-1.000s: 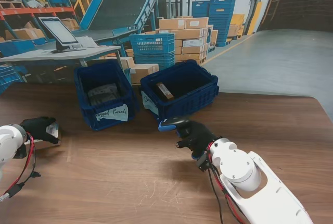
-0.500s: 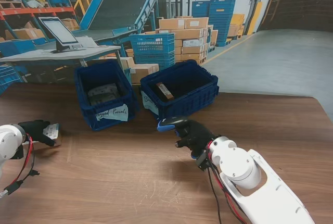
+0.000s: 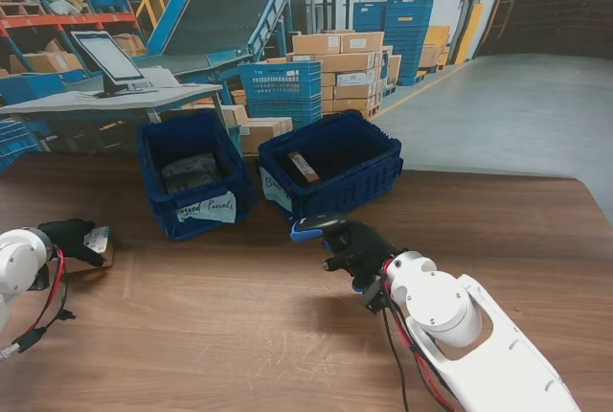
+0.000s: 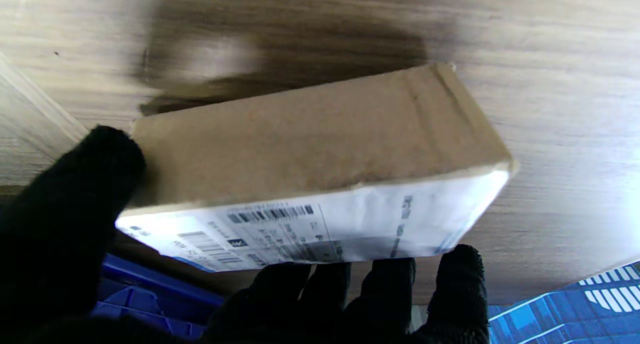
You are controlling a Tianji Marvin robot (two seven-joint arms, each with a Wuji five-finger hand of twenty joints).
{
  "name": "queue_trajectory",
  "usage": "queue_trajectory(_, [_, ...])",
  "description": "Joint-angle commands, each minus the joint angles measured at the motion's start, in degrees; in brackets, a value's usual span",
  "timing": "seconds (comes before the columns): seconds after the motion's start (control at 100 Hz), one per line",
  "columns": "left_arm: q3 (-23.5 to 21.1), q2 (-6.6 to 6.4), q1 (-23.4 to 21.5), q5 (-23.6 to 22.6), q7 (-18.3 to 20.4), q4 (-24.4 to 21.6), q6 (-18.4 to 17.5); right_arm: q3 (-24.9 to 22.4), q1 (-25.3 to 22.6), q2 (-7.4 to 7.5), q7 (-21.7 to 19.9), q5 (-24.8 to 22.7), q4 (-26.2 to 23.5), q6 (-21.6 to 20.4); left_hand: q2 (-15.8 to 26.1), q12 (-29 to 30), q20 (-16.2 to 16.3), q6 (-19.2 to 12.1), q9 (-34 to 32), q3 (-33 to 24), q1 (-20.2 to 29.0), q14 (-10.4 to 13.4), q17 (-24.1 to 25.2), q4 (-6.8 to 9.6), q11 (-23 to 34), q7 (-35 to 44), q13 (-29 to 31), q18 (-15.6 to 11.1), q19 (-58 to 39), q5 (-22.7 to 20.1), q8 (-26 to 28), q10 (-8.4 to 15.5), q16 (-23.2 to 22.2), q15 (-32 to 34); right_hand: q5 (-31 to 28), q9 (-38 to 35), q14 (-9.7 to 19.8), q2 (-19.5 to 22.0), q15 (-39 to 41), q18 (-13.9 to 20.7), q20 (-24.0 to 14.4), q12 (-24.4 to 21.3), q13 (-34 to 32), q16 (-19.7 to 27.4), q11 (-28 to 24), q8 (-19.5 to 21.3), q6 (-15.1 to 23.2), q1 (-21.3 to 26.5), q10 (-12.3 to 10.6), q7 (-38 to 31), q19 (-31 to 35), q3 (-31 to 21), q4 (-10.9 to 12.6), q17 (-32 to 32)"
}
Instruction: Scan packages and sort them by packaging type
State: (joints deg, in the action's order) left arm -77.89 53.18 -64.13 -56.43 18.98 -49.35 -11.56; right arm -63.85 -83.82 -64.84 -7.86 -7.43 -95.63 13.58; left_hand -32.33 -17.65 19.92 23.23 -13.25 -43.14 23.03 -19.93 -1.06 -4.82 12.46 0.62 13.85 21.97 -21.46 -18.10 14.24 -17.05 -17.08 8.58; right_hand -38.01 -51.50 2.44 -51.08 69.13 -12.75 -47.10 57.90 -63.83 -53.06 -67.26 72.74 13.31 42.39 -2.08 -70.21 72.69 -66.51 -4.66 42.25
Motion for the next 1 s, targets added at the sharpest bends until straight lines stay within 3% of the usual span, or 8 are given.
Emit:
queue_trajectory(0.0, [0.78, 0.52, -0.16, 0.45, 1.43, 0.46, -0.33, -0.16, -0.33, -0.21, -0.87, 0.05, -0.33, -0.27, -1.68, -0.69, 0.20, -1.89, -1.33, -2.43, 1.58, 1.20, -0.36, 1.59, 1.44, 1.99, 1.32, 0.48, -1.23, -3.20, 0.92, 1.19, -0.96, 0.53, -3.41, -0.08, 1.14, 2.21, 2.89, 0.19, -0.39, 0.34, -0.93, -1.09, -0.32, 2.84, 2.65, 4.47, 1.23, -3.77, 0.98, -0.96, 0.25, 0.07])
queue_trajectory(0.4, [1.82, 1.00, -1.38, 0.69, -3.52, 1.51, -0.33, -0.95, -0.81, -0.06, -1.22, -0.02, -0.58, -0.49, -4.50, -11.48, 5.32, -5.91, -10.95, -11.58, 5.84, 2.93, -4.22, 5.22, 13.07, 12.02, 13.35, 1.12, -10.70, -8.87, 13.02, 5.17, -15.54, 10.04, -3.41, -0.09, 1.08, 2.26, 2.94, 0.20, -0.41, 0.31, -0.93, -1.12, -0.34, 2.84, 2.65, 4.54, 1.28, -3.77, 0.99, -0.93, 0.26, 0.03])
queue_trajectory(0.49, [1.64, 1.40, -1.97, 0.68, -6.82, 1.67, 0.65, -1.03, -0.91, -0.07, -1.12, -0.07, -0.64, -0.56, -5.17, -15.37, 8.72, -8.66, -15.23, -14.47, 8.62, 3.86, -6.20, 8.63, 17.75, 22.18, 17.59, 2.58, -14.94, -8.93, 20.61, 7.36, -20.84, 13.78, -3.41, -0.06, 1.09, 2.29, 2.92, 0.16, -0.41, 0.29, -0.91, -1.12, -0.31, 2.84, 2.65, 4.52, 1.26, -3.77, 0.99, -0.91, 0.26, 0.03])
queue_trajectory(0.68, [1.67, 2.19, -2.56, 0.88, -13.58, 2.62, 1.19, -1.06, -0.96, -0.15, -0.79, -0.06, -0.60, -0.75, -6.13, -20.86, 12.72, -16.20, -24.90, -18.14, 15.29, 6.17, -11.02, 12.19, 25.82, 46.91, 26.59, 2.27, -21.64, -9.35, 30.02, 12.79, -28.96, 21.45, -3.41, -0.12, 1.14, 2.30, 2.92, 0.24, -0.40, 0.29, -0.94, -1.11, -0.35, 2.83, 2.65, 4.49, 1.23, -3.77, 1.00, -0.89, 0.26, 0.06])
queue_trajectory(0.7, [1.66, 2.22, -2.58, 0.96, -13.77, 2.65, 1.09, -1.07, -0.97, -0.15, -0.76, -0.07, -0.59, -0.76, -6.85, -23.13, 12.77, -16.61, -25.72, -18.32, 16.03, 6.18, -11.23, 11.95, 25.69, 48.16, 27.11, 2.33, -21.94, -9.56, 30.01, 12.96, -29.62, 21.62, -3.41, -0.12, 1.17, 2.29, 2.91, 0.25, -0.40, 0.29, -0.94, -1.10, -0.35, 2.83, 2.65, 4.50, 1.23, -3.77, 1.00, -0.90, 0.26, 0.06])
queue_trajectory(0.81, [1.89, 2.32, -2.64, 0.88, -14.89, 2.80, 0.79, -1.24, -1.10, -0.16, -0.71, -0.06, -0.63, -0.78, -14.54, -33.02, 13.83, -19.86, -33.68, -20.60, 22.23, 6.55, -13.38, 3.87, 22.96, 55.64, 31.41, 2.92, -24.63, -12.26, 31.53, 14.31, -32.47, 25.04, -3.41, -0.08, 1.13, 2.28, 2.90, 0.21, -0.40, 0.29, -0.92, -1.10, -0.34, 2.83, 2.65, 4.51, 1.26, -3.77, 1.01, -0.89, 0.26, 0.08])
queue_trajectory(0.91, [2.29, 2.52, -2.54, 1.46, -16.27, 3.47, 0.72, -1.56, -1.37, -0.13, -0.71, -0.13, -0.83, -0.68, -17.17, -38.36, 14.64, -22.51, -39.87, -20.51, 26.85, 5.53, -15.19, 2.31, 20.60, 61.34, 36.22, 3.51, -26.92, -14.84, 31.74, 15.59, -42.97, 25.78, -3.40, -0.08, 0.95, 2.26, 2.92, 0.15, -0.39, 0.29, -0.92, -1.11, -0.35, 2.83, 2.65, 4.48, 1.28, -3.77, 1.00, -0.89, 0.25, 0.08])
queue_trajectory(0.99, [2.45, 2.64, -2.62, 1.84, -16.55, 3.54, 0.70, -1.77, -1.52, -0.11, -0.71, -0.14, -0.92, -0.55, -17.24, -39.12, 15.02, -24.32, -42.14, -20.67, 28.42, 5.16, -16.45, 2.23, 22.23, 63.81, 38.95, 3.73, -28.12, -17.11, 32.22, 16.34, -45.52, 26.50, -3.41, -0.07, 1.12, 2.26, 2.90, 0.12, -0.40, 0.29, -0.92, -1.10, -0.35, 2.84, 2.65, 4.52, 1.32, -3.77, 1.03, -0.91, 0.25, 0.11])
